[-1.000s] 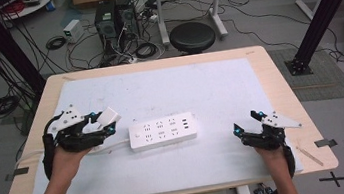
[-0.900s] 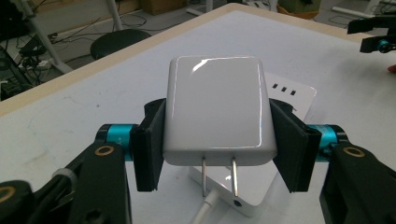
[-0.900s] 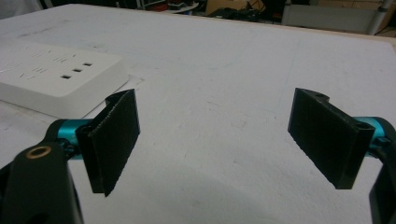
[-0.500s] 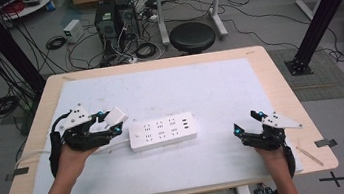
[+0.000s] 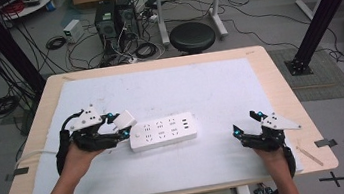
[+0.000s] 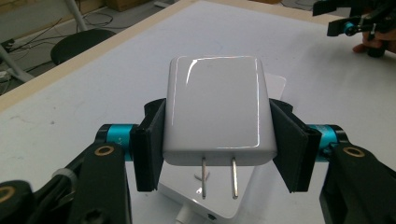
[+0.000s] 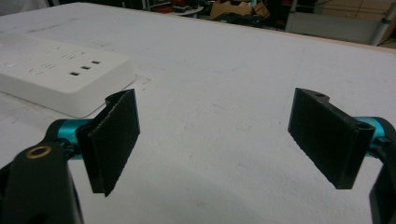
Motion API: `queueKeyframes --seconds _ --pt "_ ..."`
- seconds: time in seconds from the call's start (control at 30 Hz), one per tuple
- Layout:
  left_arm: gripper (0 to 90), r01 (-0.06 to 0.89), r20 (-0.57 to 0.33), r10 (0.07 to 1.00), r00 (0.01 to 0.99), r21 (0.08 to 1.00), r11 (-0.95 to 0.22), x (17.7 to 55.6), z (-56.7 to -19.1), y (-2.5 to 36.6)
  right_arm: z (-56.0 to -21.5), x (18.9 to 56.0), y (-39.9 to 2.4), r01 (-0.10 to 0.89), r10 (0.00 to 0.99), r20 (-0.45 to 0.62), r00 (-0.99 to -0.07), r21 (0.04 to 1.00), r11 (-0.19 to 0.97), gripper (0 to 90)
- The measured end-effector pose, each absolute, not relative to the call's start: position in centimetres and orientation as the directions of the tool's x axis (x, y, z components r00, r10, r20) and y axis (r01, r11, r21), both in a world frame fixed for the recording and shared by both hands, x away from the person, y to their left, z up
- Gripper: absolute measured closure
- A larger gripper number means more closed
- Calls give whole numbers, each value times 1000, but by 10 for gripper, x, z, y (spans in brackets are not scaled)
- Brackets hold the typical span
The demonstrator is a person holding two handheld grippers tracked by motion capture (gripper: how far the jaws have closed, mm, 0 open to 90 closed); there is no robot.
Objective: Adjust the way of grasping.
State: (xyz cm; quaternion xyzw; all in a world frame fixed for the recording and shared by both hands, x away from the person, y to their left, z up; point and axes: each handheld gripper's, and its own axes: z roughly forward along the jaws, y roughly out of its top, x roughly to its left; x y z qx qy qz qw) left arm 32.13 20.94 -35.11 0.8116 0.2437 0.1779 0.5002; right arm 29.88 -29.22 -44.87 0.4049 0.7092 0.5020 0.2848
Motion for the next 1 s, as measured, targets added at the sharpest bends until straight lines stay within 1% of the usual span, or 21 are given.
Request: queueKeyframes --seconds 0.13,0.2,0.27,0.4,0.43,0.63,0.83,1.0 --pt "423 198 57 546 836 897 -396 316 -351 205 -449 297 -292 282 855 -4 -519 943 175 169" --pt "423 176 67 514 855 895 -410 313 -351 202 -448 296 -290 276 861 -12 -508 945 176 169" --pt "423 167 76 500 863 890 -424 310 -352 199 -447 294 -288 285 857 8 -514 945 162 169" --pt "424 145 98 467 879 878 -457 306 -353 192 -438 291 -272 284 819 24 -573 943 171 169" --pt "424 137 104 453 885 873 -467 306 -354 189 -435 291 -268 297 815 37 -578 940 168 169" --pt "424 100 142 406 903 849 -519 301 -359 176 -412 294 -239 311 725 85 -683 932 184 168" --pt "424 68 154 366 918 848 -526 299 -358 167 -398 289 -219 315 657 114 -745 929 196 168" --pt "424 21 184 316 931 835 -550 296 -359 158 -388 286 -203 326 589 148 -794 923 207 168"
